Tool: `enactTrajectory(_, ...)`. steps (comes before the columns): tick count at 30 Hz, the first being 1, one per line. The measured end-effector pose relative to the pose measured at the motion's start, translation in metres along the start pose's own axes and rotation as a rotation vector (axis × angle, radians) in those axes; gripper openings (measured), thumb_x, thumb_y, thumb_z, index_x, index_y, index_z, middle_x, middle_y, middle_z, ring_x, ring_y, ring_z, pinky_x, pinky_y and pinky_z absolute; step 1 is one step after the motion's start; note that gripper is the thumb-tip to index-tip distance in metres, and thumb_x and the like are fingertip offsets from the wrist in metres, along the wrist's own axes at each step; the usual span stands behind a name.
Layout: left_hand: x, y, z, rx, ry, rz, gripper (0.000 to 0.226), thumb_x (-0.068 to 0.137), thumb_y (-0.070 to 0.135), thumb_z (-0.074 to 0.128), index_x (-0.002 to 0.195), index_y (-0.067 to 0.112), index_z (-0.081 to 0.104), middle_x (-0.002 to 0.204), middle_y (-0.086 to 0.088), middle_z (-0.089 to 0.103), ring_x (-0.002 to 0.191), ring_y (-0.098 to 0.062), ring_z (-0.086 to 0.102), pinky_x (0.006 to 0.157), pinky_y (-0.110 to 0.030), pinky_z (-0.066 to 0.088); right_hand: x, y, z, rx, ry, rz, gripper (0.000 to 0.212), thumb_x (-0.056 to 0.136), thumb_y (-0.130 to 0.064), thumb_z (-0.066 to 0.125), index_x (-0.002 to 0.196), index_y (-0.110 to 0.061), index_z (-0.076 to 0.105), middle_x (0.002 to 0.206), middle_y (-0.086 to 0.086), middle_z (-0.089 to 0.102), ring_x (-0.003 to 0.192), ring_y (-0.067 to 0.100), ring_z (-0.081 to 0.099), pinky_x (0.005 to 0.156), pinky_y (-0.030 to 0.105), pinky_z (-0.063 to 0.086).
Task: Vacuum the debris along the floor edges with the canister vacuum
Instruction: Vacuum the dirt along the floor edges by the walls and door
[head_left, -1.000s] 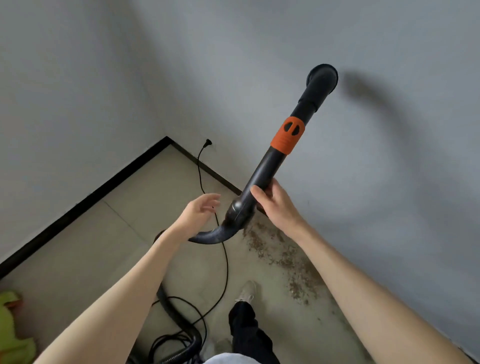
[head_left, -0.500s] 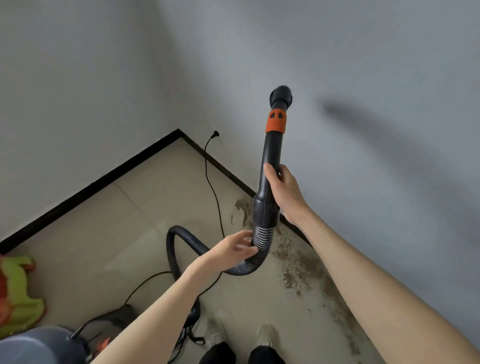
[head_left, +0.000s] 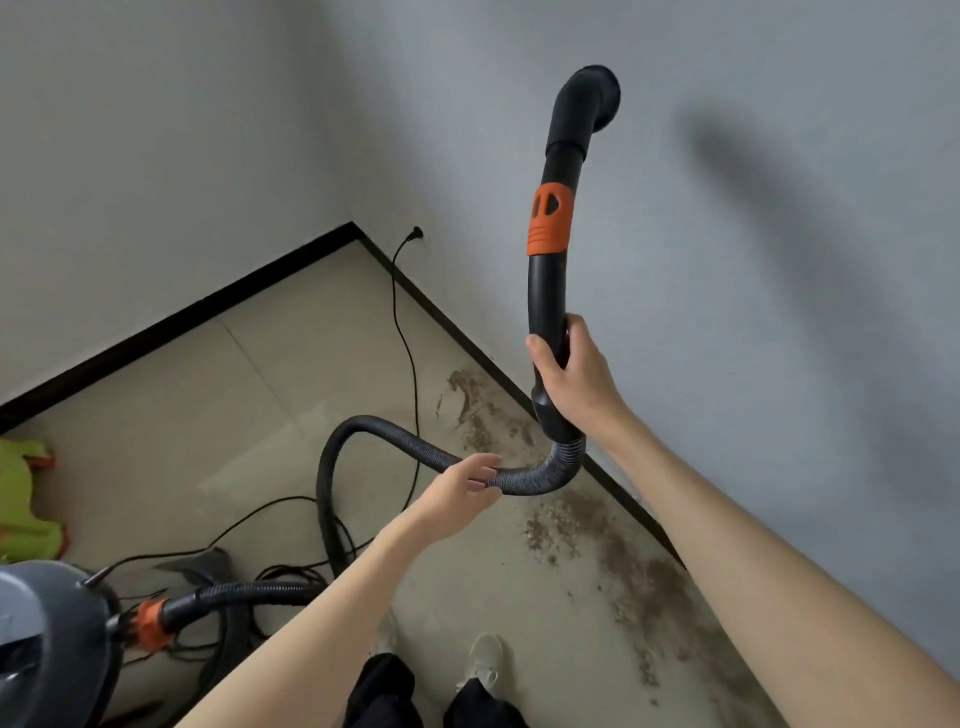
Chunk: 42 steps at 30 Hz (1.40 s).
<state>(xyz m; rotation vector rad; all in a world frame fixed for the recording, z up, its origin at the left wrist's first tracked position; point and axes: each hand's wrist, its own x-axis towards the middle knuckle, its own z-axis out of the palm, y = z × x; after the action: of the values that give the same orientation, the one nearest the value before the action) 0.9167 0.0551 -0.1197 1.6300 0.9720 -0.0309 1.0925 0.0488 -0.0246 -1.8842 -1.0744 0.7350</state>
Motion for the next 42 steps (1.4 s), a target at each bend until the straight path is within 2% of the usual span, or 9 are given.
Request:
enactTrajectory(3,0.000,0.025,-0.004,0.022,0.068,0.047,0.037,0.095,0.014,0.053,0.132,0.016,0.049,0.125,-0.003,0.058,0.108,-0.016,0.059,0.085,-0.025,0.049,-0.005,-0.011,-0.026,-0.026,0.083,-0.054,0.022,0.099,-0.029,0.053,0.114,-0.017,0.042,0.080,-0.008,0.053,0.067,0.003,0.055,0.052,0.006,0.041)
enactTrajectory(10,-0.009,0.111,-0.010,0.024,0.188,0.240,0.049,0.093,0.021,0.059,0.138,0.016,0.042,0.132,-0.001,0.054,0.117,-0.016,0.054,0.101,-0.037,0.045,-0.012,-0.062,-0.070,0.253,0.347,-0.061,0.035,0.098,-0.029,0.057,0.123,-0.007,0.046,0.095,-0.004,0.058,0.083,0.008,0.059,0.071,0.014,0.047)
enactTrajectory(16,-0.029,0.193,-0.030,0.053,0.466,0.425,0.042,0.088,0.034,0.065,0.124,0.021,0.049,0.102,0.016,0.054,0.095,-0.007,0.053,0.077,-0.023,0.041,-0.017,-0.131,-0.093,0.409,0.433,-0.148,0.036,0.096,-0.031,0.058,0.123,-0.009,0.048,0.106,0.004,0.063,0.096,0.017,0.063,0.083,0.025,0.052)
enactTrajectory(25,-0.062,0.259,-0.112,0.186,0.853,0.569,0.038,0.080,0.036,0.072,0.090,0.017,0.042,0.089,0.001,0.060,0.079,-0.025,0.056,0.066,-0.039,0.047,-0.014,-0.229,-0.121,0.676,0.293,-0.190,0.029,0.095,-0.028,0.060,0.118,-0.015,0.049,0.110,0.003,0.064,0.107,0.018,0.062,0.102,0.042,0.049)
enactTrajectory(30,-0.084,0.259,-0.138,0.385,1.062,0.682,0.040,0.078,0.036,0.074,0.089,0.015,0.042,0.086,0.003,0.051,0.083,-0.024,0.049,0.067,-0.031,0.034,-0.009,-0.268,-0.104,0.856,0.346,-0.129,0.028,0.095,-0.024,0.059,0.116,-0.008,0.050,0.089,0.005,0.063,0.083,0.018,0.065,0.092,0.039,0.055)
enactTrajectory(32,-0.094,0.250,-0.147,0.354,0.969,0.682,0.045,0.075,0.040,0.076,0.095,0.018,0.041,0.089,0.005,0.051,0.082,-0.022,0.053,0.068,-0.033,0.043,-0.008,-0.277,-0.097,0.943,0.289,-0.136,0.015,0.096,-0.019,0.056,0.103,-0.008,0.049,0.071,0.003,0.059,0.065,0.016,0.063,0.079,0.035,0.056)
enactTrajectory(36,-0.112,0.232,-0.165,0.312,0.511,0.568,0.064,0.075,0.039,0.077,0.123,0.018,0.041,0.104,0.005,0.057,0.093,-0.017,0.058,0.080,-0.033,0.049,-0.008,-0.274,-0.075,0.839,0.084,-0.175,0.012,0.096,-0.017,0.053,0.089,-0.011,0.046,0.060,0.004,0.054,0.054,0.018,0.056,0.066,0.035,0.054)
enactTrajectory(39,-0.108,0.206,-0.181,0.278,0.279,0.501,0.046,0.084,0.028,0.069,0.126,0.018,0.052,0.111,0.000,0.065,0.103,-0.019,0.062,0.093,-0.036,0.049,-0.004,-0.260,-0.051,0.539,-0.033,-0.236,0.015,0.099,-0.021,0.052,0.092,-0.011,0.043,0.060,0.009,0.055,0.053,0.023,0.054,0.064,0.037,0.052)
enactTrajectory(42,-0.101,0.175,-0.200,0.179,0.245,0.435,0.027,0.094,0.008,0.054,0.121,0.010,0.060,0.098,0.000,0.067,0.089,-0.016,0.064,0.086,-0.032,0.053,0.001,-0.235,-0.020,0.317,-0.154,-0.219,0.014,0.099,-0.022,0.052,0.099,-0.010,0.043,0.061,0.010,0.057,0.050,0.021,0.056,0.057,0.032,0.053)
